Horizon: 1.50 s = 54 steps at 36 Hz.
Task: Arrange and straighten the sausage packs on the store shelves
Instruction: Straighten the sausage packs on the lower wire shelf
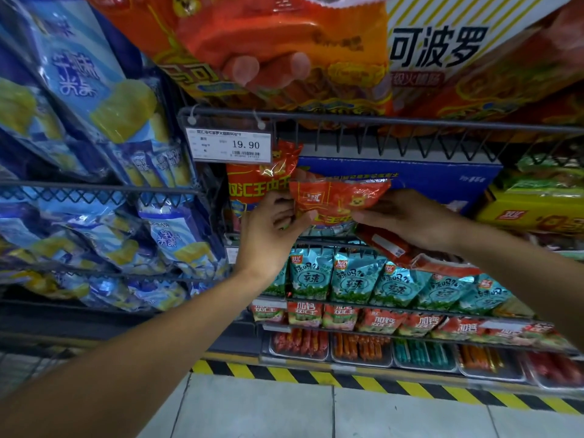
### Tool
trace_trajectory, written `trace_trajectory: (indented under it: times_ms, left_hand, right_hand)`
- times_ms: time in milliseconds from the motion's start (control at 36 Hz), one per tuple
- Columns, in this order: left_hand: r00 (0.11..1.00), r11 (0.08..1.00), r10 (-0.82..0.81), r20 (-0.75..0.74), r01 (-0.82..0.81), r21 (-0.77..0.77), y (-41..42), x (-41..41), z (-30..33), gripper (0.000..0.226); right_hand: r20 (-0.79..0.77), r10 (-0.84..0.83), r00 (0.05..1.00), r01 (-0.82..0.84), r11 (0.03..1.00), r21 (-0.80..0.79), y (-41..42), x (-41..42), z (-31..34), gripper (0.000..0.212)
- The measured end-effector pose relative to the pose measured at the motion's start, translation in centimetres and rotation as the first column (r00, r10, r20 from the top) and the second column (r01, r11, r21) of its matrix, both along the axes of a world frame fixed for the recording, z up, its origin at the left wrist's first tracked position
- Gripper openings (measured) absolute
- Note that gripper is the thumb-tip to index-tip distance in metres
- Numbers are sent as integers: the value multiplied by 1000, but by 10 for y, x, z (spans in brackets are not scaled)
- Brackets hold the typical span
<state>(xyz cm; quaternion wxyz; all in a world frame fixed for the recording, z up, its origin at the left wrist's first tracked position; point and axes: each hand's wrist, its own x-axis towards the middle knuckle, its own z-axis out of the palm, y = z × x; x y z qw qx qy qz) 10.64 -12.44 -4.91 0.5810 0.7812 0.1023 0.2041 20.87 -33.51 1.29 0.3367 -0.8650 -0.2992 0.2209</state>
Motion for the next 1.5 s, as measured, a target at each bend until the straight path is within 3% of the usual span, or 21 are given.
trace_trajectory:
  times_ms: [83, 167, 306, 528, 611, 722, 833, 1056, 1222, 1306, 1361, 1417, 1500]
  left_hand:
    - [1000, 998, 17, 1, -16, -55, -2, -2, 1, 29]
    - [999, 994, 24, 34, -21, -110, -8, -4, 4, 19]
    - [997, 989, 27, 73, -16, -145, -22, -7, 15, 41]
    - [987, 994, -90, -135, 81, -72, -9, -15, 2, 57]
    - [984, 987, -91, -156, 110, 118, -8, -20, -1, 65]
    - [973, 923, -144, -178, 197, 330, -4, -18, -2, 72]
    - [937, 841, -187, -295, 308, 445, -2, -11, -7, 86]
    - [964, 947, -154, -217, 207, 244, -21, -14, -11, 79]
    - [971, 925, -148, -190, 204, 320, -14, -14, -16, 79]
    - [983, 850, -120, -142, 175, 496, -10, -16, -19, 81]
    - [993, 752, -116, -22, 102, 651, -7, -15, -20, 81]
    - [983, 621, -179, 46, 76, 780, -2, -11, -21, 81]
    - [983, 364, -182, -21, 88, 927, 11, -2, -22, 81]
  right_hand:
    - [25, 13, 1000, -13, 1000, -6, 6, 4, -1, 32]
    - [82, -61, 995, 58, 998, 39, 11, 4, -1, 34]
    - [146, -183, 972, 154, 970, 187, 15, 4, 4, 59]
    - [10, -210, 978, 208, 972, 105, 11, 16, -14, 58]
    - [-31, -196, 980, 198, 976, 94, 11, 19, -12, 61]
    - [63, -162, 985, 163, 987, -13, 11, 23, -14, 48]
    - [81, -157, 984, 165, 981, -99, 18, 30, -18, 60]
    - [125, -156, 980, 164, 985, -58, 23, 27, -19, 61]
    - [57, -144, 988, 147, 988, -52, 29, 28, -19, 43]
    - [25, -111, 994, 112, 991, -71, 28, 29, -15, 38]
    - [33, -102, 994, 105, 990, -91, 26, 28, -11, 39]
    - [59, -101, 993, 108, 988, -115, 26, 28, -11, 39]
    - [124, -76, 989, 95, 983, -157, 32, 25, -15, 33]
